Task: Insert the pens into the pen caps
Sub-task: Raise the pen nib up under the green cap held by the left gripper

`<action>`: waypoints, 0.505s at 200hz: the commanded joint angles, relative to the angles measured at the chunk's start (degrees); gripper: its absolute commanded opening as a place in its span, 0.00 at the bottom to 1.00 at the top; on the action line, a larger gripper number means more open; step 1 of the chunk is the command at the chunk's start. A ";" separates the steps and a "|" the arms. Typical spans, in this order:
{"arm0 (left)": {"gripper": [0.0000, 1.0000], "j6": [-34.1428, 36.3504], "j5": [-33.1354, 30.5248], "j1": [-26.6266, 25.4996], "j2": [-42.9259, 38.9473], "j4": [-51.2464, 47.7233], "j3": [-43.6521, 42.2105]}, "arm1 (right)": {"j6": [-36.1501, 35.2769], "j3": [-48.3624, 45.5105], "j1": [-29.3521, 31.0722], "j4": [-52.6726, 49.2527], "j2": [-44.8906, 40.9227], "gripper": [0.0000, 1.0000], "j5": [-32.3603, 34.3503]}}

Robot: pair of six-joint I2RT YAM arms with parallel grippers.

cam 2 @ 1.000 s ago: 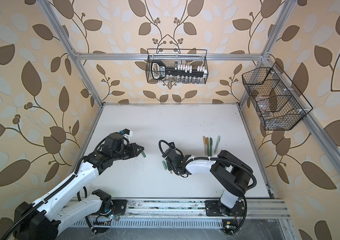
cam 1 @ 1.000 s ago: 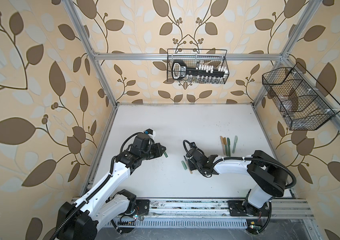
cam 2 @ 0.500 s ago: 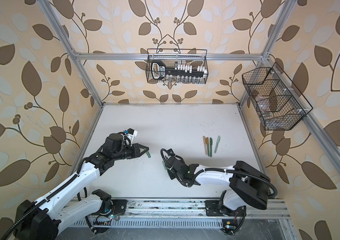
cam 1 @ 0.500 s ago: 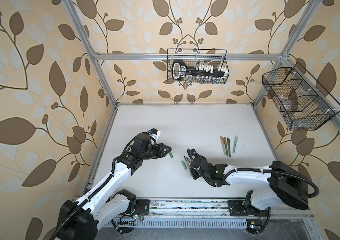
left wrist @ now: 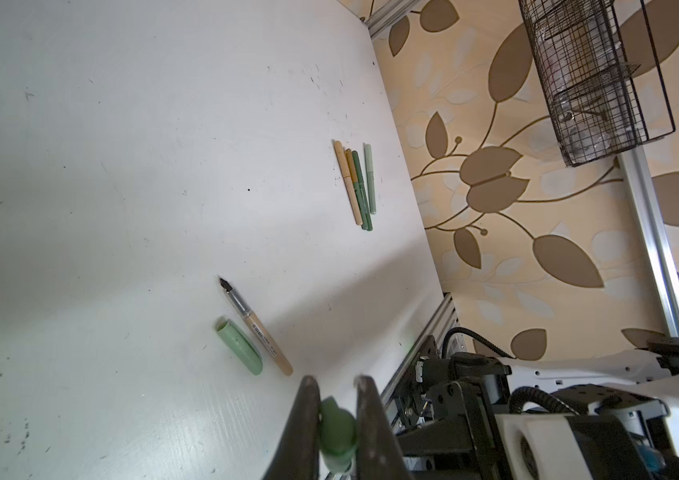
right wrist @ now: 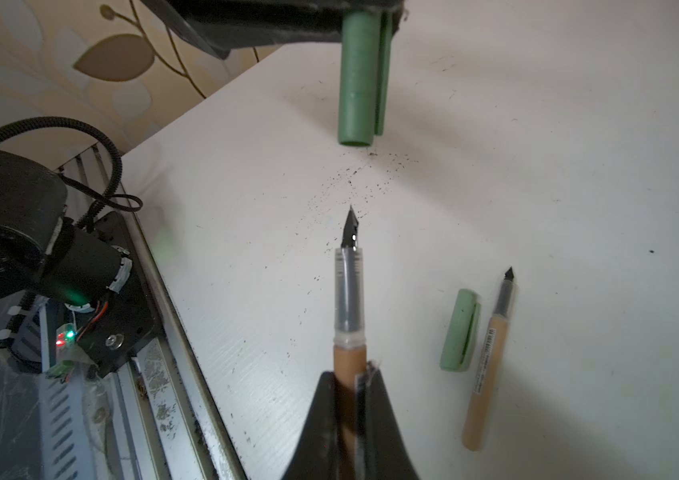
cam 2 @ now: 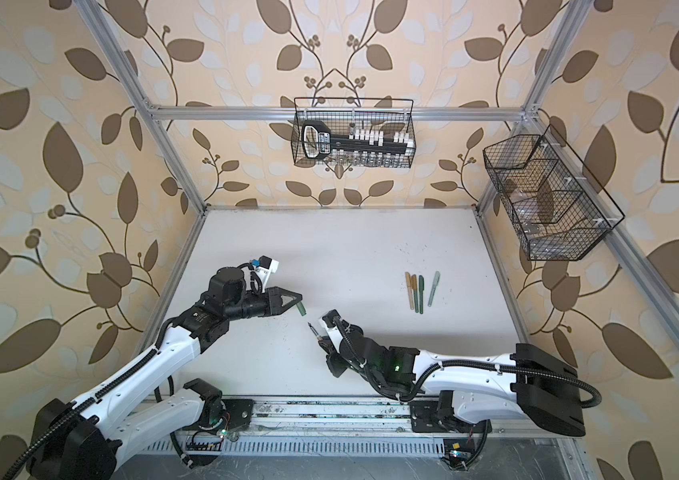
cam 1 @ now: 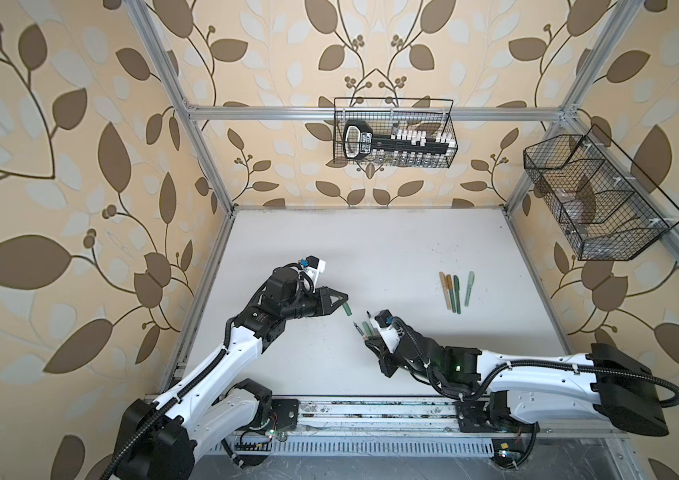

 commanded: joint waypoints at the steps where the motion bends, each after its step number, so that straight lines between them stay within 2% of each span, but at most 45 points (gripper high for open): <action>1: 0.00 0.17 2.00 0.68 -0.77 3.09 -0.37 | -1.31 -0.13 0.56 2.24 -0.57 0.04 -0.17; 101: 0.00 -0.06 4.25 0.60 -0.49 3.72 -0.50 | -2.45 0.18 0.08 3.13 -2.84 0.04 1.73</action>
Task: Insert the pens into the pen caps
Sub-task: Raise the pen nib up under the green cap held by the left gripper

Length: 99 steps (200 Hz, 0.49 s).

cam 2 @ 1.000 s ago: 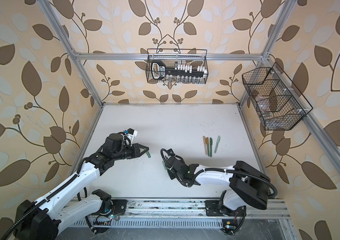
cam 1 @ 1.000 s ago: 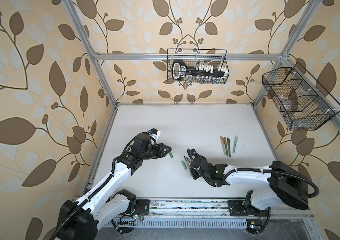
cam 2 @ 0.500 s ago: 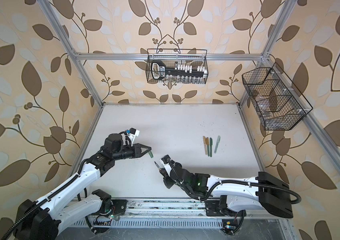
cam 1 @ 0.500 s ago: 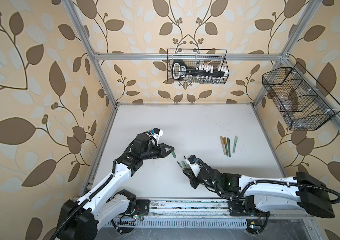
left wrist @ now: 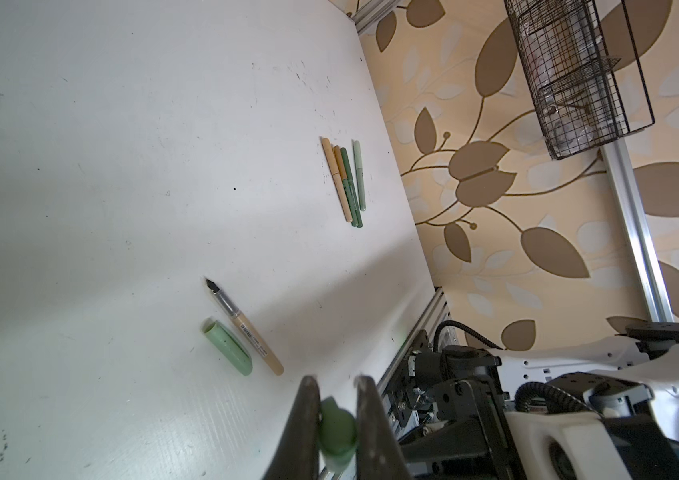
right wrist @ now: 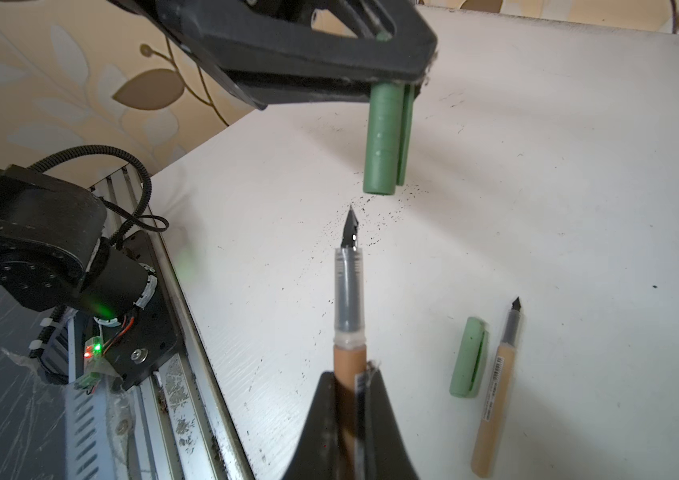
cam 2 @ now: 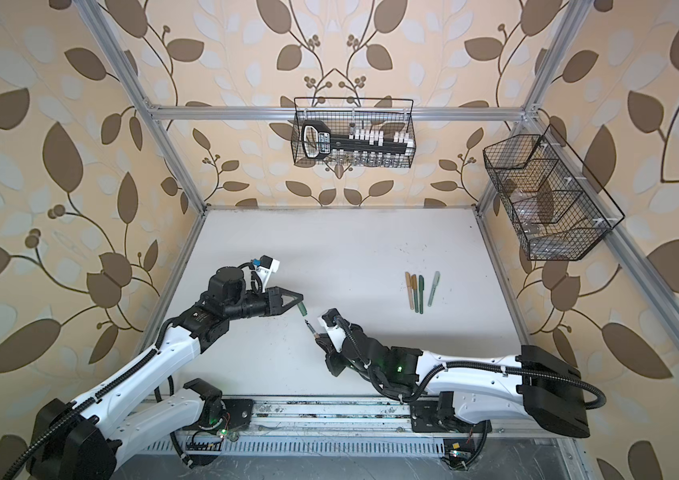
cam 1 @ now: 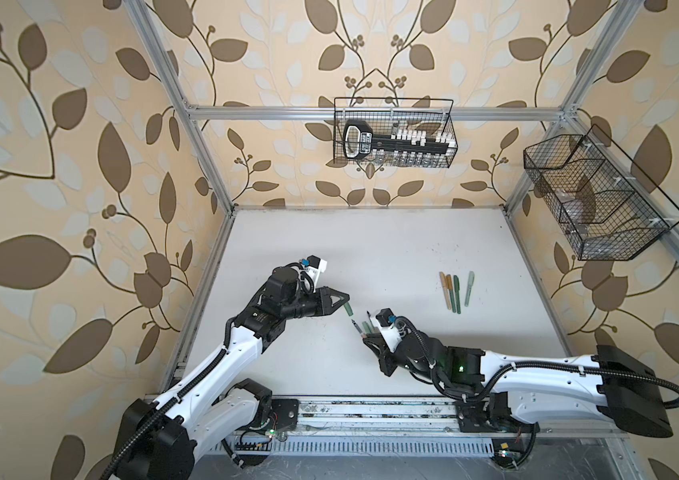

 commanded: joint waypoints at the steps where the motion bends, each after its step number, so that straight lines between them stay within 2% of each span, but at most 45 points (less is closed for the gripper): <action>1: 0.00 -0.08 2.44 0.60 -0.49 2.88 -0.57 | -0.90 0.21 -0.12 1.16 -0.90 0.04 1.54; 99: 0.00 -1.20 0.74 0.24 -1.01 2.65 -0.29 | -0.42 0.32 -1.20 1.44 0.75 0.04 -0.20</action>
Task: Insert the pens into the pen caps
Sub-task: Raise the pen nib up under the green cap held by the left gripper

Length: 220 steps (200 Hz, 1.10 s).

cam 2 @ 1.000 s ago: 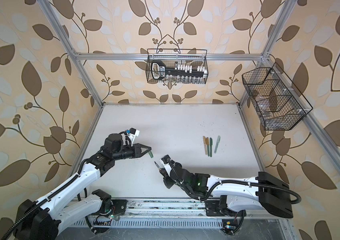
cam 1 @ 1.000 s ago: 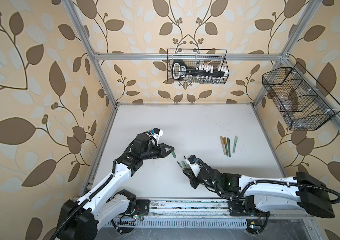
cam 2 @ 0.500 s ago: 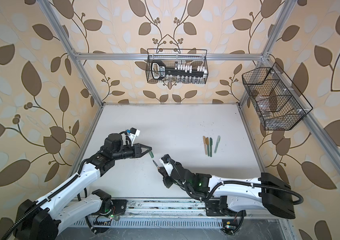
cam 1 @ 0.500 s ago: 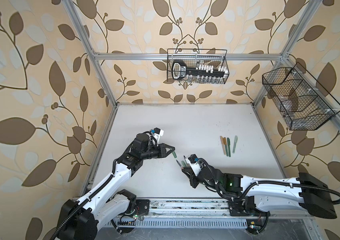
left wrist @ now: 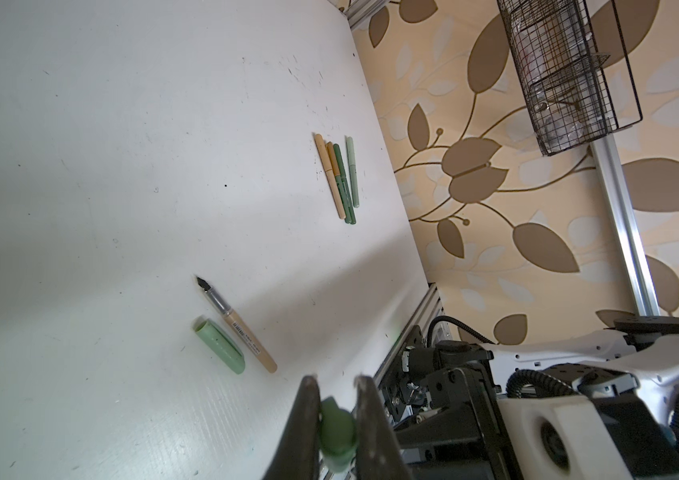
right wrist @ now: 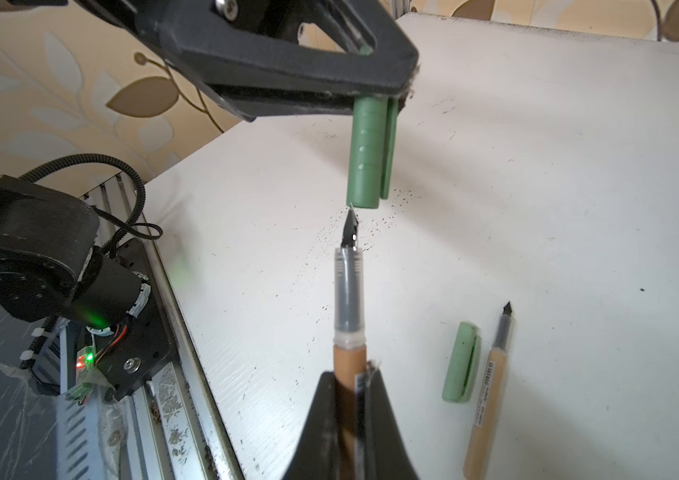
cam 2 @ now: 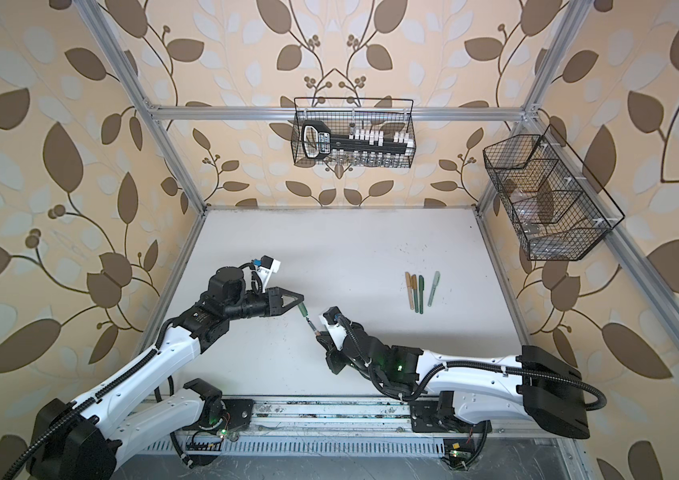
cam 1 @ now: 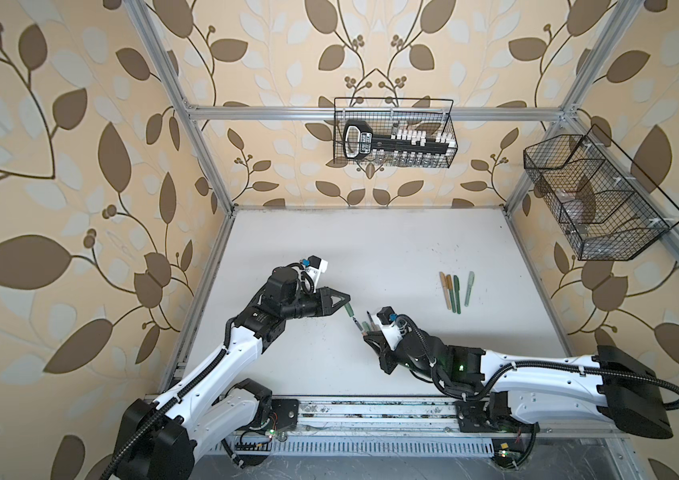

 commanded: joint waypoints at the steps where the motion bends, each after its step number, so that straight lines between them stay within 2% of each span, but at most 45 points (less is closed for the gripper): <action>1: 0.00 -0.83 -0.37 0.27 -0.99 2.18 -0.20 | -0.38 0.32 -0.28 1.00 0.35 0.04 -0.38; 72: 0.00 -1.58 -1.23 0.35 -1.12 2.04 -0.02 | 0.05 0.44 -0.66 1.15 1.77 0.04 -1.04; 147: 0.00 -1.23 2.25 0.27 -0.42 2.70 0.14 | -0.29 0.79 -1.90 1.41 1.22 0.04 -1.07; 220: 0.00 -0.88 2.46 -1.66 1.03 3.23 0.07 | -1.47 2.84 -2.65 1.66 2.52 0.04 -2.30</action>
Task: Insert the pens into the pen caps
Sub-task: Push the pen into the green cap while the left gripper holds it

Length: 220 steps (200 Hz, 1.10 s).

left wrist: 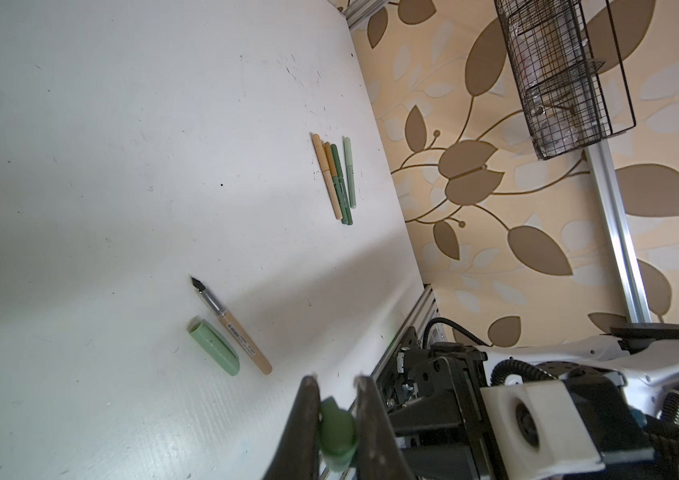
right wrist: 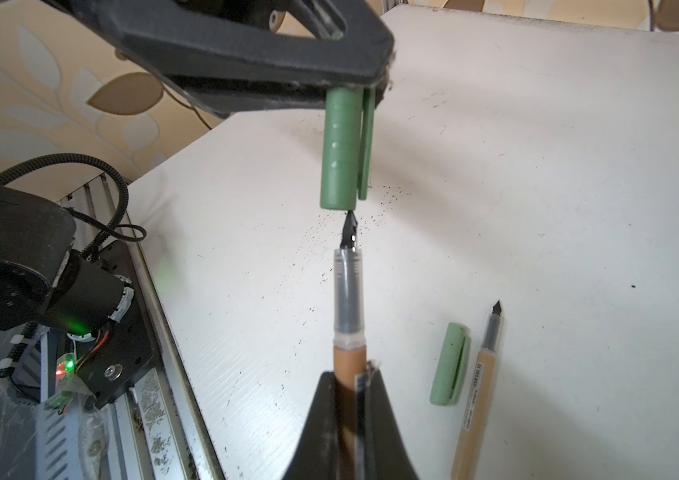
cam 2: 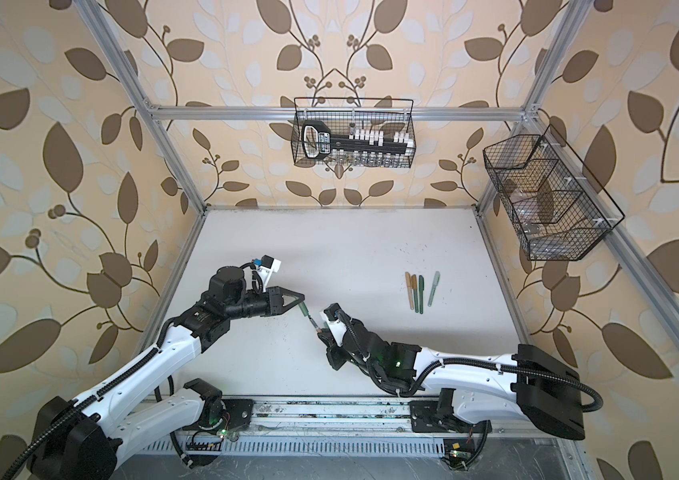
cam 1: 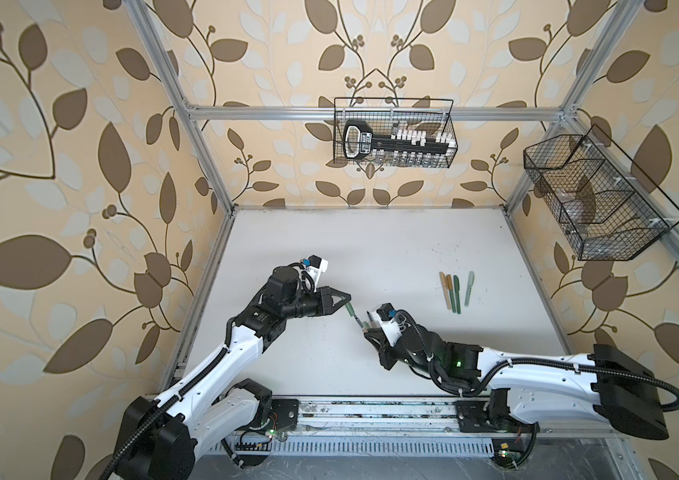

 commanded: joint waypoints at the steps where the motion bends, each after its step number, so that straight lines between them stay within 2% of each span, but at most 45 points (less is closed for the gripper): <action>1: 0.00 0.45 1.96 -0.96 0.18 2.11 0.07 | -1.06 2.40 -0.29 1.15 0.85 0.04 -0.52; 74: 0.00 2.21 -0.51 -3.49 0.61 1.63 -0.38 | -0.86 6.60 -1.11 0.59 3.41 0.03 -0.31; 114: 0.00 3.31 -0.24 -5.26 1.23 0.98 -0.08 | -0.64 8.12 -1.04 3.05 5.16 0.00 2.86; 148: 0.00 5.34 -2.37 -7.08 1.85 -2.41 0.76 | -0.91 9.45 -1.97 5.17 5.55 0.00 5.22; 188: 0.00 5.82 -4.19 -8.37 2.54 -3.47 0.40 | -3.67 11.79 -3.80 6.99 5.61 0.00 4.78; 220: 0.00 4.45 -3.85 -8.94 3.16 -0.84 -1.37 | -6.33 15.52 -6.36 7.83 5.66 0.00 1.70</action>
